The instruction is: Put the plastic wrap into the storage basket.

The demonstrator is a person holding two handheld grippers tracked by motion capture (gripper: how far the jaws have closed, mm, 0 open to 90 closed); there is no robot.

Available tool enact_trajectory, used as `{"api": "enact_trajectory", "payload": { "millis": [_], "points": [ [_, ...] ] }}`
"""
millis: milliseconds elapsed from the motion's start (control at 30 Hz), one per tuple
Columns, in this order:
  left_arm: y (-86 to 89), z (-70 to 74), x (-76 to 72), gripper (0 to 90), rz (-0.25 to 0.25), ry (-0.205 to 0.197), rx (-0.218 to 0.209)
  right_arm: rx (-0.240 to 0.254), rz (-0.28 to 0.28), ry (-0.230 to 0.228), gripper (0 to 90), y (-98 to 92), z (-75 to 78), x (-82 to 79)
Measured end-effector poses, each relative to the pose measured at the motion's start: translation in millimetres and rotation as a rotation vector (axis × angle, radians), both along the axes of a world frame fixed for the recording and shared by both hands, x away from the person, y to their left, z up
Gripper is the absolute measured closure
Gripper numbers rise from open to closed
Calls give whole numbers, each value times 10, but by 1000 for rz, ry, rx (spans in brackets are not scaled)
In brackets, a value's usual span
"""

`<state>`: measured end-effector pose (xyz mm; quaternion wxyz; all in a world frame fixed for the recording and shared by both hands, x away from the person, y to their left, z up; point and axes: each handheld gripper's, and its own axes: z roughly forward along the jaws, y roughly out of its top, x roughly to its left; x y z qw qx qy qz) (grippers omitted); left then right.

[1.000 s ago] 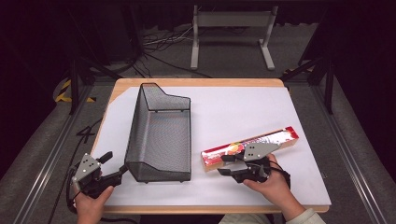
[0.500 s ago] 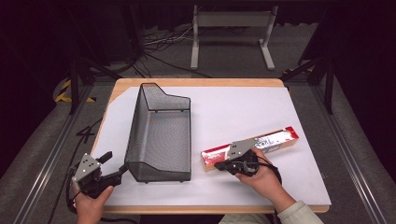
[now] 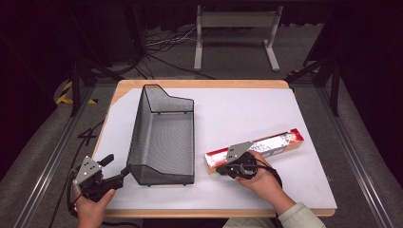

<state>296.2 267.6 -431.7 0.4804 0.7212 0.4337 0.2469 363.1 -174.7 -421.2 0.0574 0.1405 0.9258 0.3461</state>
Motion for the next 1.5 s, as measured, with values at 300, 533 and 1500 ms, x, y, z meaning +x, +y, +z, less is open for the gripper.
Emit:
{"api": "enact_trajectory", "payload": {
  "millis": [300,533,1500],
  "points": [
    [4,-1,0,248,3,2,-1,-49,-67,-29,900,64,-29,133],
    [5,-3,0,247,0,3,-4,-76,-128,-45,900,66,-41,272],
    [13,-6,12,247,3,2,-5,-34,-317,-21,900,-240,40,510]
  ]
}}
